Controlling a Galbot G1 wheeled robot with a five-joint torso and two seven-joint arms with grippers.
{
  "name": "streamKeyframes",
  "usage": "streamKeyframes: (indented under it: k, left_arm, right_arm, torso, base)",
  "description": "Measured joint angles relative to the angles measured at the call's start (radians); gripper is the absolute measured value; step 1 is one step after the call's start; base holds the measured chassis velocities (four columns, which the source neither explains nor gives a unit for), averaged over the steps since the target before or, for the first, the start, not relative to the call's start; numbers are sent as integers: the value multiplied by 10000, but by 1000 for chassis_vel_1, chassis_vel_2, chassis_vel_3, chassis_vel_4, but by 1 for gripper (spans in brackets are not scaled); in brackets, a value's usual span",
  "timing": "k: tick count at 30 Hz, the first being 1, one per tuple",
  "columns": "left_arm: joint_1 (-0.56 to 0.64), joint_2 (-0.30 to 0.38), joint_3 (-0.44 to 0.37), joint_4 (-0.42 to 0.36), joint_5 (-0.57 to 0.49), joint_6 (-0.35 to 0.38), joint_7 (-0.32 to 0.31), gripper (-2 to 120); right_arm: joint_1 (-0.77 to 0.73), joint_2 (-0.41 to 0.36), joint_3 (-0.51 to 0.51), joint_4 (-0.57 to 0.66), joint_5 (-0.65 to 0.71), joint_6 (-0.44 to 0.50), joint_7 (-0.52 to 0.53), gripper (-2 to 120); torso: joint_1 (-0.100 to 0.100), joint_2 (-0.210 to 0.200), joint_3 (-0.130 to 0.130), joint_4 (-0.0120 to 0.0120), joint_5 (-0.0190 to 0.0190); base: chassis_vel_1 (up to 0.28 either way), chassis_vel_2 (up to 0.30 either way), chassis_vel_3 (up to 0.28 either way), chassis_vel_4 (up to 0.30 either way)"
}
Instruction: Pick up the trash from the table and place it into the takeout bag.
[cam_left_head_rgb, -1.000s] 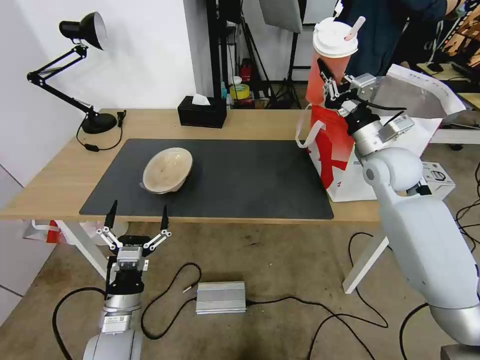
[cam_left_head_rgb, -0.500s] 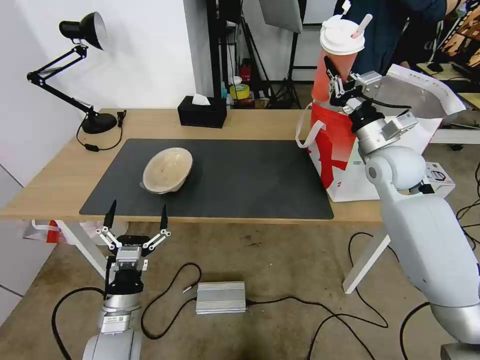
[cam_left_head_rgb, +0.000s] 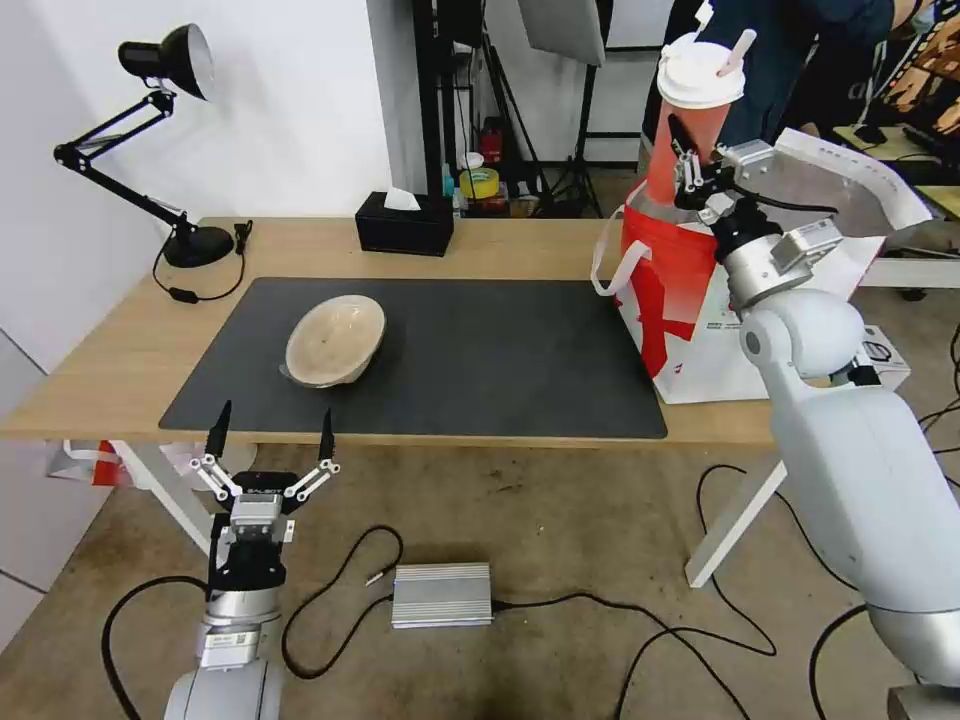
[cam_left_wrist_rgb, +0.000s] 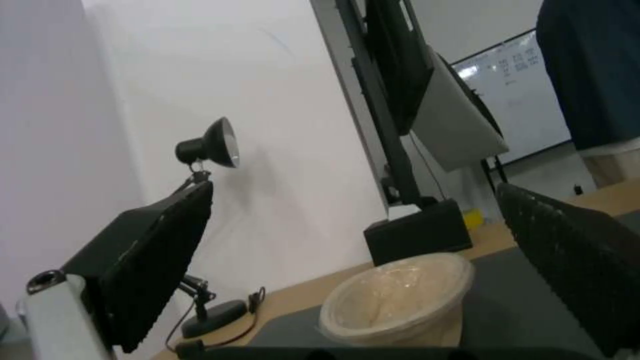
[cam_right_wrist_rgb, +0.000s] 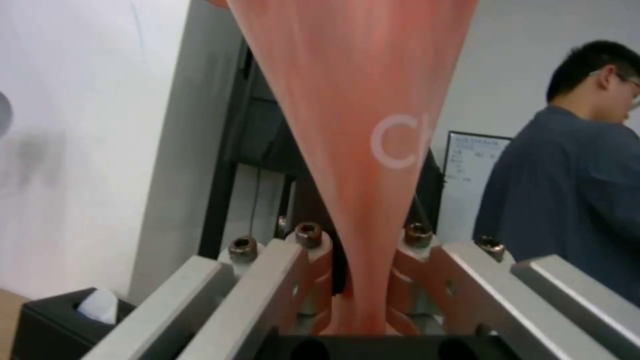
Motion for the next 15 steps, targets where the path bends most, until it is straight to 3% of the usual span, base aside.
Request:
streamKeyframes:
  k: [15]
  left_arm:
    - [69, 0, -19, -49, -5, -32, -17, 100]
  right_arm:
    - [-19, -59, 46, 250, -222, -1385, 996, 5]
  torso:
    - [-1, 0, 0, 0, 0]
  base:
    - [0, 0, 0, 0]
